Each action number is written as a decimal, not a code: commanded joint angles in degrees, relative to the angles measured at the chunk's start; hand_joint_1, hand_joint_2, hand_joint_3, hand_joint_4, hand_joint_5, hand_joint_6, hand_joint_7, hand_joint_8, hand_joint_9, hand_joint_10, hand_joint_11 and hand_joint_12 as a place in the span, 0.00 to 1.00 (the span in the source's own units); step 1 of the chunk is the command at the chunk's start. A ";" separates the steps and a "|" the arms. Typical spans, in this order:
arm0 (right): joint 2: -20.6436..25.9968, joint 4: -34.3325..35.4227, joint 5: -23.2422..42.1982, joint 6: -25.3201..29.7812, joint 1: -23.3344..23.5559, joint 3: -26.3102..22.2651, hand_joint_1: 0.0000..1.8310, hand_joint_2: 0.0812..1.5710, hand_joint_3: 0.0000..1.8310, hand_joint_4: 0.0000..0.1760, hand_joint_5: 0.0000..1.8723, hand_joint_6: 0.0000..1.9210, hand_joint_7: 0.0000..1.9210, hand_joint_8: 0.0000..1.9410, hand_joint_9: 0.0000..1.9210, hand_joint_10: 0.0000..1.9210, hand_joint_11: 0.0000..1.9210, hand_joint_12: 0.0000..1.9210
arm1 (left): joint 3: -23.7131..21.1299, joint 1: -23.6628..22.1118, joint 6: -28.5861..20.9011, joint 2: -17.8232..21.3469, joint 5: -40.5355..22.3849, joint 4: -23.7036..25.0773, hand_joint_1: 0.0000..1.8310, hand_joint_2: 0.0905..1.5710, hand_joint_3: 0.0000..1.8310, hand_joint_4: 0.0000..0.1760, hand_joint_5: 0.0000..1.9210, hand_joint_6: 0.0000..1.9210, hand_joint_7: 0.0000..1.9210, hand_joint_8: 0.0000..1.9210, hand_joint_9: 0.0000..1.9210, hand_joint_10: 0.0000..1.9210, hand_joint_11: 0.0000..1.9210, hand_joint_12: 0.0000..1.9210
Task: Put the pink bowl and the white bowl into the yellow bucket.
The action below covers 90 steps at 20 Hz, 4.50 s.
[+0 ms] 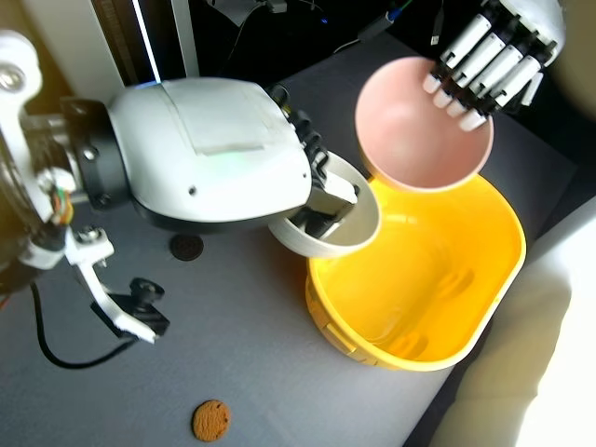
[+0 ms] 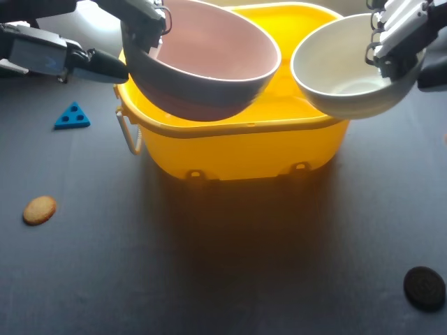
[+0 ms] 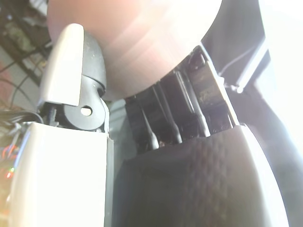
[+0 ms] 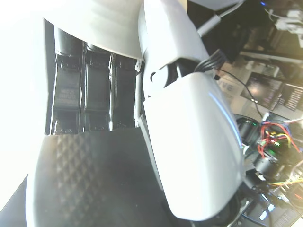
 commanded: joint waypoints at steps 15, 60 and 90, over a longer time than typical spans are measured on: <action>-13.33 17.70 1.97 -8.82 -7.54 17.18 0.75 0.71 0.00 0.00 0.46 0.57 0.51 0.52 0.43 0.67 0.28 0.71 | 16.68 -0.93 0.54 -9.93 -2.65 -6.09 0.75 0.71 0.00 0.00 0.42 0.66 0.52 0.50 0.45 0.61 0.33 0.58; -1.28 13.04 -0.90 -11.99 -9.91 -7.52 0.06 0.46 0.00 0.00 0.02 0.00 0.04 0.00 0.04 0.00 0.00 0.11 | -25.81 15.71 10.65 14.16 1.57 5.58 0.05 0.59 0.00 0.00 0.00 0.00 0.00 0.00 0.00 0.00 0.00 0.00; 7.24 11.03 -3.12 -18.61 -17.21 -23.85 0.06 0.44 0.00 0.00 0.00 0.00 0.00 0.00 0.00 0.00 0.00 0.00 | -45.11 15.95 13.58 20.11 16.23 9.56 0.00 0.58 0.00 0.00 0.00 0.00 0.00 0.00 0.00 0.00 0.00 0.00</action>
